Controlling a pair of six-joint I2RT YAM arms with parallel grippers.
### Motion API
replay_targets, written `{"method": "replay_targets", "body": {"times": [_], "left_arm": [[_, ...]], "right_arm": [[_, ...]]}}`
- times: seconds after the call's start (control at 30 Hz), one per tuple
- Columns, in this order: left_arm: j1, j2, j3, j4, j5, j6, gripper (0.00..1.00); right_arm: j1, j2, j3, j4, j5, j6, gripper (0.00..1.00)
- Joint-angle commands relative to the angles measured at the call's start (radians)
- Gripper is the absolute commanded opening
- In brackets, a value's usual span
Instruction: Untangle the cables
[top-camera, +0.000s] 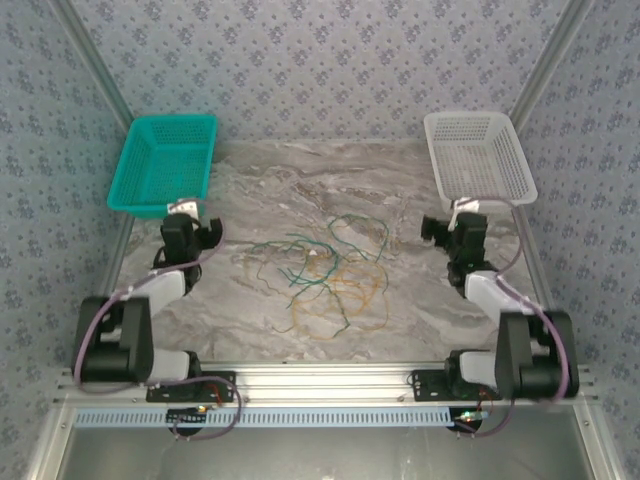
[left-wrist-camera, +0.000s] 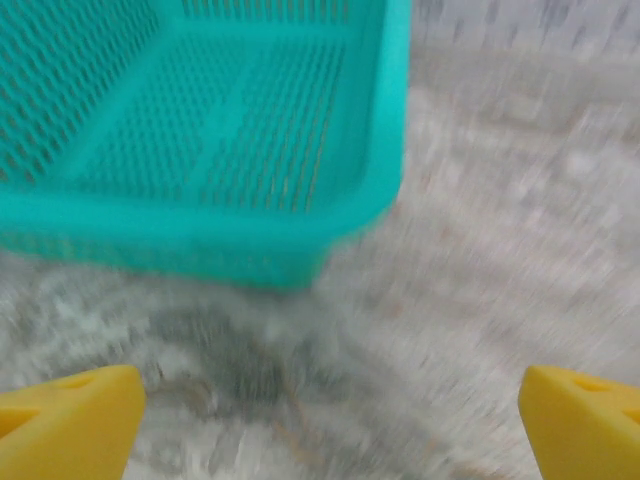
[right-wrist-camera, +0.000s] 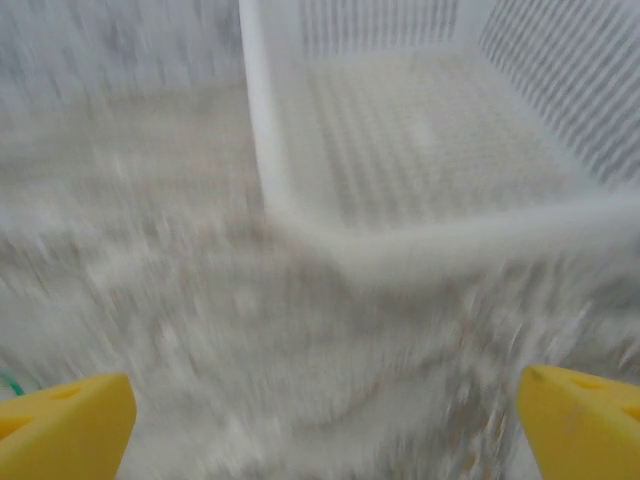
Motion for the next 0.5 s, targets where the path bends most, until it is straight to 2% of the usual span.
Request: {"method": "replay_targets", "body": {"times": [0.0, 0.03, 0.1, 0.2, 0.27, 0.33, 0.47], "left_arm": [[-0.069, -0.166, 0.161, -0.377, -0.033, -0.186, 0.72], [-0.112, -0.18, 0.189, -0.43, -0.037, -0.211, 0.67], [-0.245, -0.166, 0.259, -0.527, -0.076, -0.232, 0.67], [-0.417, -0.029, 0.408, -0.664, -0.08, -0.233, 0.67], [-0.475, 0.079, 0.506, -0.716, 0.013, -0.231, 0.68], [-0.516, 0.169, 0.566, -0.721, 0.097, -0.225, 0.67], [-0.589, 0.29, 0.609, -0.671, 0.147, -0.224, 0.67]], "right_arm": [[-0.012, -0.166, 0.111, -0.285, -0.172, 0.156, 0.98], [0.004, -0.187, 0.126, -0.315, -0.222, 0.158, 0.93], [0.081, -0.197, 0.195, -0.451, -0.209, 0.164, 0.84], [0.204, -0.115, 0.29, -0.609, -0.176, 0.147, 0.78], [0.246, -0.028, 0.355, -0.705, -0.18, 0.161, 0.75], [0.247, 0.054, 0.411, -0.766, -0.216, 0.211, 0.75], [0.218, 0.201, 0.478, -0.791, -0.34, 0.267, 0.74]]}}
